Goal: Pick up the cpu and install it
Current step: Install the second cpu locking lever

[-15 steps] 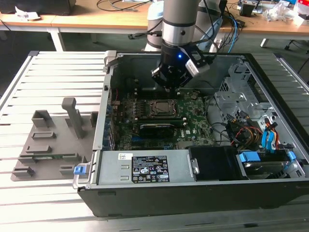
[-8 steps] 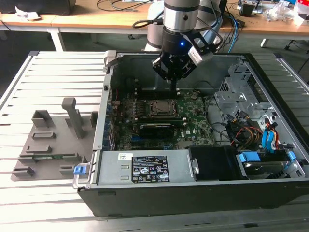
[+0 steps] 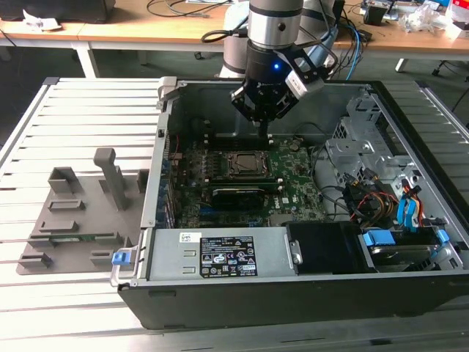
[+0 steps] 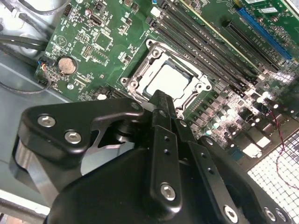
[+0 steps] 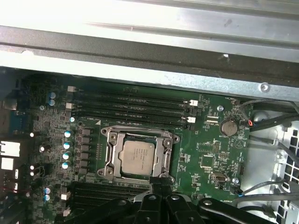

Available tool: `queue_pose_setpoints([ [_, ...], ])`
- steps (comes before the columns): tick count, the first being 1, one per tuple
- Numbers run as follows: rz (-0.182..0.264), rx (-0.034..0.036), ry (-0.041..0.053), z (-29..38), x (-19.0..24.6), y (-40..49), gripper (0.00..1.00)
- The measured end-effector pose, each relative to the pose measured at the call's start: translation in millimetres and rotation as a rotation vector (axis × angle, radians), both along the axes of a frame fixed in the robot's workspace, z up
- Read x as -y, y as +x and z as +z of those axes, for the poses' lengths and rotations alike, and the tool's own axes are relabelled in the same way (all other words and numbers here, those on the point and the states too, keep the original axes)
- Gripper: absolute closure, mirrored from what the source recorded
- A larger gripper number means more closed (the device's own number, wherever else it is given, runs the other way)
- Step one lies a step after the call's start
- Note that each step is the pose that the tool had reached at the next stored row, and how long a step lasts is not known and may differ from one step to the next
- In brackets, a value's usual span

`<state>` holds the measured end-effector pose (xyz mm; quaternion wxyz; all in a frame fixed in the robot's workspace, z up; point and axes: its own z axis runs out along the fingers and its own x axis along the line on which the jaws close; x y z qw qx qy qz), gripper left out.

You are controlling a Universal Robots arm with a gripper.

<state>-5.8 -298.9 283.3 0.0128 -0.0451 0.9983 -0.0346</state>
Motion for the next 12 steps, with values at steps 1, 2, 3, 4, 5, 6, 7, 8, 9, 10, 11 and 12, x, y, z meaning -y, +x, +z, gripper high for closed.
queue_pose_setpoints([
  [1, 0.0, -0.0002, -0.0004, 0.2, 0.6, 0.0, 0.89],
  [2, 0.0, -0.0001, -0.0001, 0.1, 4.5, 0.0, 0.89],
  [3, 0.0, 0.0, -0.0001, 0.0, 15.1, 0.0, 0.89],
  [4, 0.0, 0.0, 0.0, 0.0, 22.3, 0.0, 0.89],
  [5, 0.0, -0.0001, -0.0001, 0.0, 30.0, 0.0, 0.89],
  [6, 0.0, 0.0, 0.0, -0.1, 36.6, 0.0, 0.89],
  [7, 0.0, 0.0, 0.0, -0.2, 41.3, 0.0, 0.89],
  [8, 0.0, 0.0, 0.0058, -0.4, 50.1, -0.1, 0.89],
  [9, 0.0, -0.0001, 0.0153, -1.0, 57.0, -0.9, 0.89],
  [10, 0.0, -0.0001, 0.0415, -2.4, 60.4, -3.7, 0.89],
  [11, 0.0, 0.0, 0.0651, -2.5, 60.4, -5.8, 0.89],
  [12, 0.0, 0.0, 0.0901, -2.6, 60.5, -8.3, 0.89],
])
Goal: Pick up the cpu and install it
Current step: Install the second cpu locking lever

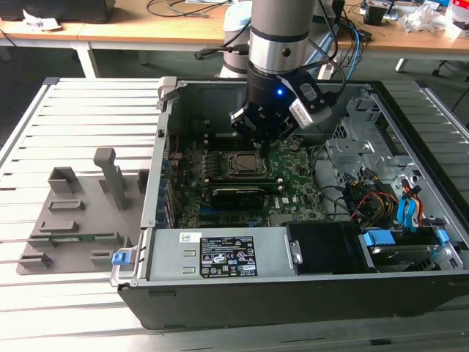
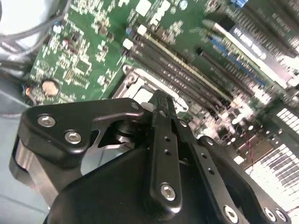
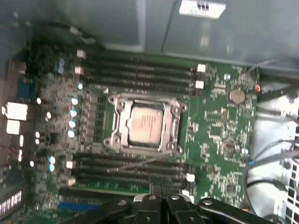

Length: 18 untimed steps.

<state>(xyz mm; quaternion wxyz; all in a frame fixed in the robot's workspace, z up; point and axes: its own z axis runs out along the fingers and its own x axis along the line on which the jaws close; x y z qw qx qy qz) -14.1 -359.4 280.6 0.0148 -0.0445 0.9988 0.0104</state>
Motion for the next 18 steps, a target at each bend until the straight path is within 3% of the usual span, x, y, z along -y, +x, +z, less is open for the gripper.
queue_pose_setpoints([
  [1, 0.0, 0.0, 0.01, -1.3, 0.1, -2.3, 0.89],
  [6, 0.0, 0.0001, 0.0307, -9.6, 2.0, -11.9, 0.89],
  [13, 0.0, 0.0, 0.0395, -23.6, 13.1, -19.6, 0.89],
  [15, 0.0, -0.0001, 0.0473, -26.0, 13.5, -23.3, 0.89],
  [16, 0.0, 0.0, 0.0628, -26.7, 13.5, -26.4, 0.89],
  [18, 0.0, 0.0, 0.0651, -30.6, 13.8, -31.5, 0.89],
])
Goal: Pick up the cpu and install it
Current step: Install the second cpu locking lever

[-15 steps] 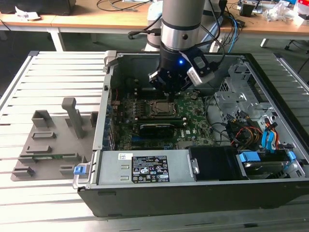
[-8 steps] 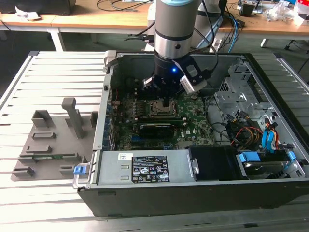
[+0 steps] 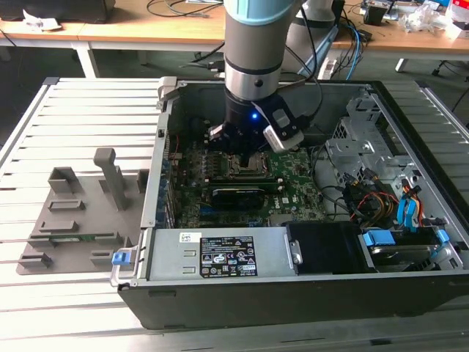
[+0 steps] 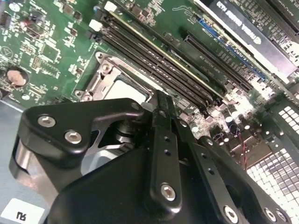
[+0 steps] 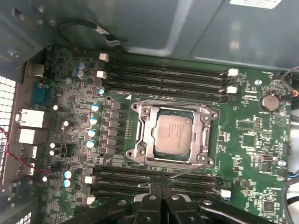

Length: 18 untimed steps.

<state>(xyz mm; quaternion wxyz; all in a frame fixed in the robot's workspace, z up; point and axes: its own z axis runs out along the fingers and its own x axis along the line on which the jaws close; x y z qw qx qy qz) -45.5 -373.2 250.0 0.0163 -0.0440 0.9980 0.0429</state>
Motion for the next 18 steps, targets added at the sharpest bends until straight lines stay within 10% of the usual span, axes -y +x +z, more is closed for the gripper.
queue_pose_setpoints([
  [5, 0.0, -0.0001, 0.0007, -15.4, -0.8, -11.3, 0.89],
  [14, 0.0, 0.0, 0.001, -23.4, -0.9, -43.2, 0.89],
  [18, 0.0, 0.003, -0.0028, -15.0, -0.9, -43.3, 0.89],
])
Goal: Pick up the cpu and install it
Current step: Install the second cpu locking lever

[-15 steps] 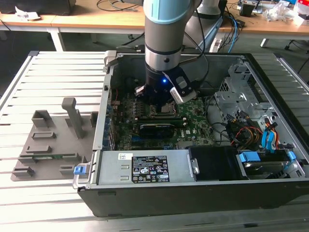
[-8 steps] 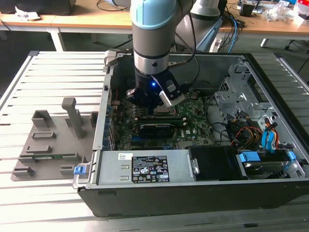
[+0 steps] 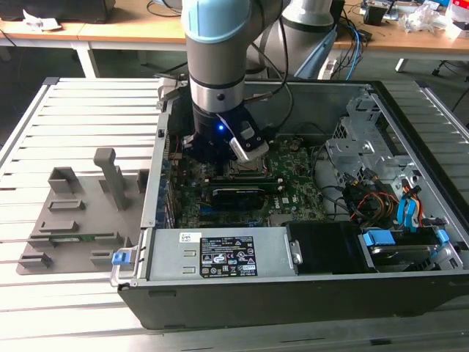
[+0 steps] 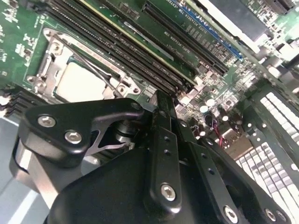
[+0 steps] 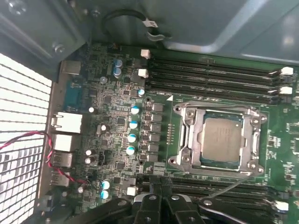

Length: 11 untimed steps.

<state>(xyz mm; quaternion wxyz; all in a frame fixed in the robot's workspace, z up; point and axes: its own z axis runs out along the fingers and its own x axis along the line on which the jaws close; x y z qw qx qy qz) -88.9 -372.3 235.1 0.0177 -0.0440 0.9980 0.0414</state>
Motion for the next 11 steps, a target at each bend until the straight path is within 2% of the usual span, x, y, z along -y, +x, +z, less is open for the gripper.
queue_pose_setpoints([
  [7, 0.0, -0.0001, -0.0003, 29.4, 0.0, 6.8, 0.89],
  [11, 0.0, -0.0028, -0.0003, 32.2, 0.0, 23.9, 0.89],
])
